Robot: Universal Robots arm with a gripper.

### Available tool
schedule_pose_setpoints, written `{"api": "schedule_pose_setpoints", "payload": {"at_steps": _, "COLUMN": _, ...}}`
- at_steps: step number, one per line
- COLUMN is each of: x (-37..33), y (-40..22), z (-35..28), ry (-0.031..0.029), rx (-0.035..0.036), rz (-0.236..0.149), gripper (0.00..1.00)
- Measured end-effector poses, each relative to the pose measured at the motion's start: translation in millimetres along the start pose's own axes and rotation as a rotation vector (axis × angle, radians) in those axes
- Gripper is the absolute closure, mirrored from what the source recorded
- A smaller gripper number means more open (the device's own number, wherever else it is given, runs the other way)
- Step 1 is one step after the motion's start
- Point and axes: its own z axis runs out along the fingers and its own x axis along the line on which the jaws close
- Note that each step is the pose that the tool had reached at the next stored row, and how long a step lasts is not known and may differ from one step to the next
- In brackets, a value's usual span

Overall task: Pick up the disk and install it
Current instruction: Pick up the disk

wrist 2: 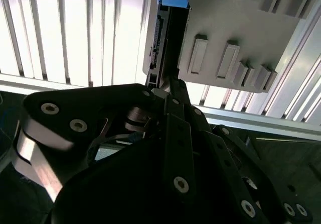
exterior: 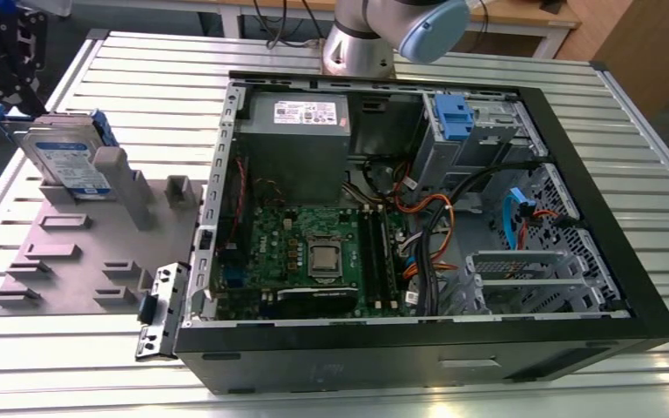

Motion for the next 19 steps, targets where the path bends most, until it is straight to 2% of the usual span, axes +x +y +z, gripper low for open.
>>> {"api": "schedule_pose_setpoints", "payload": {"at_steps": 5, "x": -0.1, "y": -0.3, "z": 0.0, "ry": -0.0001, "rx": -0.0026, "rz": -0.056, "gripper": 0.89}}
{"api": "schedule_pose_setpoints", "payload": {"at_steps": 10, "x": -0.3, "y": -0.6, "z": 0.0, "ry": -0.0054, "rx": -0.0064, "rz": -0.101, "gripper": 0.89}}
{"api": "schedule_pose_setpoints", "payload": {"at_steps": 19, "x": -0.3, "y": -0.8, "z": 0.0, "ry": -0.0070, "rx": -0.0075, "rz": -0.113, "gripper": 0.89}}
